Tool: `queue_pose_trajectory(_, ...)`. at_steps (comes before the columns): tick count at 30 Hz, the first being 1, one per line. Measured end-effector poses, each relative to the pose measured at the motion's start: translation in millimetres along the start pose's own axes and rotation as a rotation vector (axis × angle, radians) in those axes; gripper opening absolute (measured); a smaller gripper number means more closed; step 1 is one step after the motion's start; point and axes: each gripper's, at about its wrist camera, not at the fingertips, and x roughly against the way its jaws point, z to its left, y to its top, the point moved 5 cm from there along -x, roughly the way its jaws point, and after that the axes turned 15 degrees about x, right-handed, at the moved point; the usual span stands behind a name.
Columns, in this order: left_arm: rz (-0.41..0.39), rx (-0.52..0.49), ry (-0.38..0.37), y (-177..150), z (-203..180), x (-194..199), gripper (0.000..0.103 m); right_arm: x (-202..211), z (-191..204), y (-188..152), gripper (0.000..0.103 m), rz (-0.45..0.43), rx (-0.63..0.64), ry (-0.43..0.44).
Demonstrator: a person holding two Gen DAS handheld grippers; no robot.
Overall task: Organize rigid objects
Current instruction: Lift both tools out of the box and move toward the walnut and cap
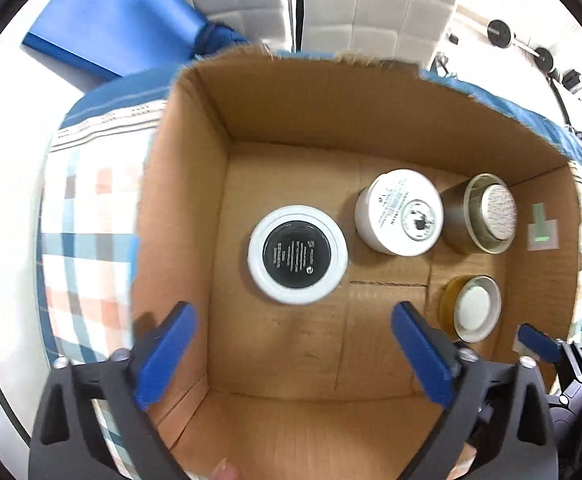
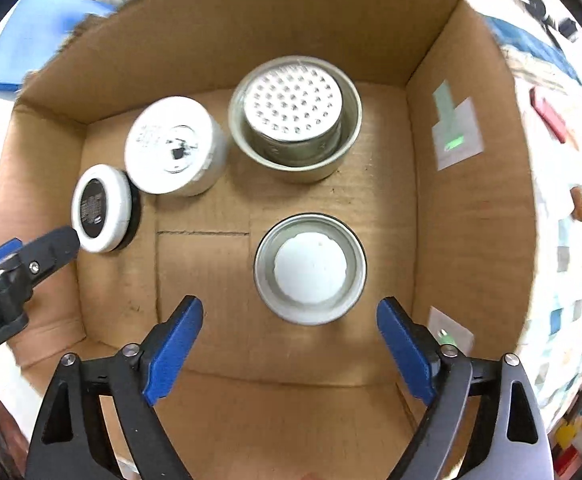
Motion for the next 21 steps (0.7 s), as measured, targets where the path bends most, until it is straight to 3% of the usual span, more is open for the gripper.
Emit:
queue_pose_trajectory(7, -0.075, 0.016, -0.051, -8, 6, 44, 0.103, 47, 2, -16, 0.103, -0.075, 0.023, -0.012)
queue_pose_trajectory(21, -0.249, -0.007, -0.068, -52, 15, 139, 0.103, 156, -1, -71, 0.103, -0.248, 0.029, -0.014)
